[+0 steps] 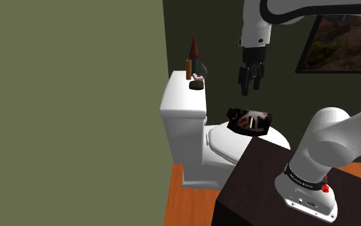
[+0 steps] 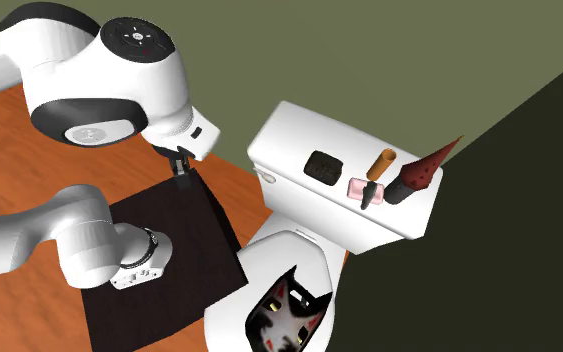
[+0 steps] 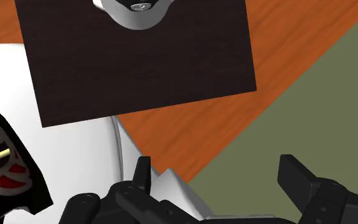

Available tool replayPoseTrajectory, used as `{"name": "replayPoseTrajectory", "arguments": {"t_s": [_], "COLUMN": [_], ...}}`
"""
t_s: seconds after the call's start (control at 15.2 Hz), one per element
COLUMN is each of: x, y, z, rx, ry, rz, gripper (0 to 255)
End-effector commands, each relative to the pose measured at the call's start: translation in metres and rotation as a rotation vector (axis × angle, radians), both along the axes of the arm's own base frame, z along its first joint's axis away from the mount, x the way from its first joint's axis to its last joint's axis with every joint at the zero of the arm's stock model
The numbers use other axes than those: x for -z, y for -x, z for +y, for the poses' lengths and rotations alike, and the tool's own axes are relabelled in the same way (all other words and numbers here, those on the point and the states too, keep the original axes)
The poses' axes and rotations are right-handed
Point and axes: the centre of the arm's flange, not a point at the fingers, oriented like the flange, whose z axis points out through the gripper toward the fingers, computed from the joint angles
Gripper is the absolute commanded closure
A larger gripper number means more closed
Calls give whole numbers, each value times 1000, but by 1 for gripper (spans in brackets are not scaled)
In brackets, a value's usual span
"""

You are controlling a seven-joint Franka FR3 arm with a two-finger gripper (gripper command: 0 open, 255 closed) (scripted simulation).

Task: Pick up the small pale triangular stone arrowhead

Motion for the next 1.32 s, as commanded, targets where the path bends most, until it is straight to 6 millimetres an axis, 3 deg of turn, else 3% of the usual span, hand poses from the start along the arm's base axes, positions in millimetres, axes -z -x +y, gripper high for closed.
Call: {"name": "replayPoseTrajectory", "arguments": {"t_s": [0.0,0.59,1.25], "x": [0,14,22], "y": [0,-61,-151], "z": [0,-88,-166], "rx": [0,-232,-490], "ry": [0,8,17], "rz": [0,-88,-185], "gripper": [0,0,0]}}
